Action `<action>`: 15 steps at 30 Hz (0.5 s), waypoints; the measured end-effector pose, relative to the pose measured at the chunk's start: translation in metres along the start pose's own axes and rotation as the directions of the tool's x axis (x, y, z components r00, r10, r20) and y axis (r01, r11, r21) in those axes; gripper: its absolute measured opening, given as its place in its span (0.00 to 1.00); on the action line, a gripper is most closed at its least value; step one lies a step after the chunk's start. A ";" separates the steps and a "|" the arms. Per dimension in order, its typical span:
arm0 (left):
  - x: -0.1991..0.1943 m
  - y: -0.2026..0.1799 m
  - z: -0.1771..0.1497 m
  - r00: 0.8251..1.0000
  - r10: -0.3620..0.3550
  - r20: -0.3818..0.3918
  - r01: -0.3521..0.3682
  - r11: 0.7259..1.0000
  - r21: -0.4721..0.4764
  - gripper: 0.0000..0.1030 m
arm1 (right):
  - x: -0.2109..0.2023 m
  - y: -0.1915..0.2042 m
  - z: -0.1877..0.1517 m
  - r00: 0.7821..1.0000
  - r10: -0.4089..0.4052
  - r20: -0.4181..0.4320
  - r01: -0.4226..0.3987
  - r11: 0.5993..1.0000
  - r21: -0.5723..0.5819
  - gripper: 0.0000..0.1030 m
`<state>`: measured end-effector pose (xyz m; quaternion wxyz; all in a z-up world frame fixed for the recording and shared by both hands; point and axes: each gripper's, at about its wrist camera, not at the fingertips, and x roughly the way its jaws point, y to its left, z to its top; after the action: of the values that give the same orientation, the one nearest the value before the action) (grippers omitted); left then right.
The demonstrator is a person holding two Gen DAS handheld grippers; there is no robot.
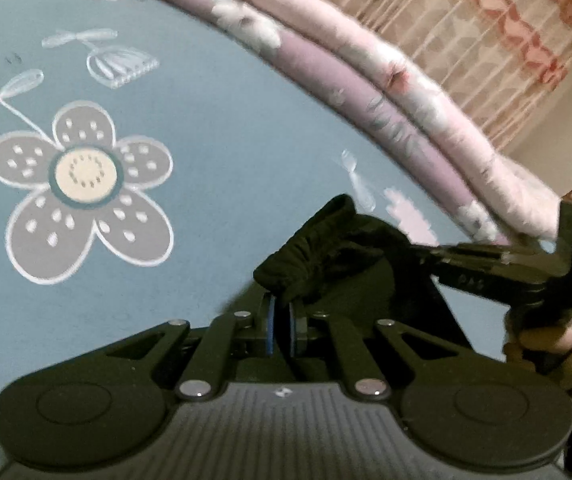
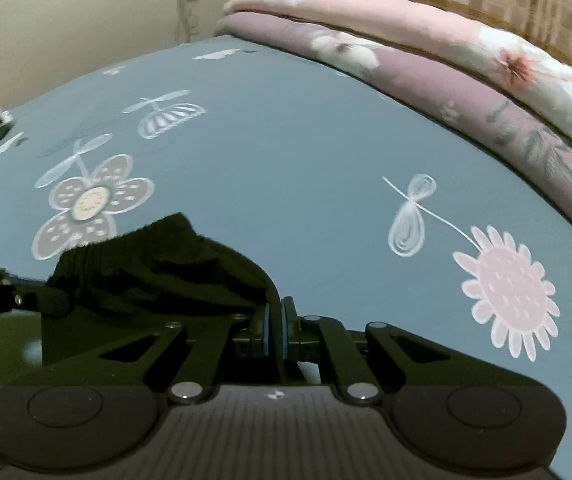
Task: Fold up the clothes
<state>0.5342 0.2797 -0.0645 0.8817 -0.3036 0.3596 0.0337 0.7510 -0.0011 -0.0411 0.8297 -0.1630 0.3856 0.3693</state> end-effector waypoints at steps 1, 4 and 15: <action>0.001 0.000 -0.003 1.000 0.021 -0.006 -0.021 1.000 0.012 0.07 | 0.004 -0.002 -0.003 1.000 -0.010 -0.017 0.010 1.000 0.017 0.16; -0.005 0.000 -0.014 0.998 0.065 -0.008 -0.065 0.996 0.067 0.08 | 0.002 -0.004 -0.013 0.999 -0.020 -0.048 0.020 1.000 0.001 0.21; -0.048 -0.027 -0.049 1.000 -0.008 -0.026 0.014 0.973 0.232 0.29 | -0.118 -0.063 -0.093 0.985 -0.093 -0.145 0.089 0.996 -0.028 0.43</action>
<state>0.4761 0.2381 -0.0462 0.9068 -0.2009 0.3703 -0.0171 0.6983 -0.1523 -0.0128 0.8133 -0.2161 0.4336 0.3222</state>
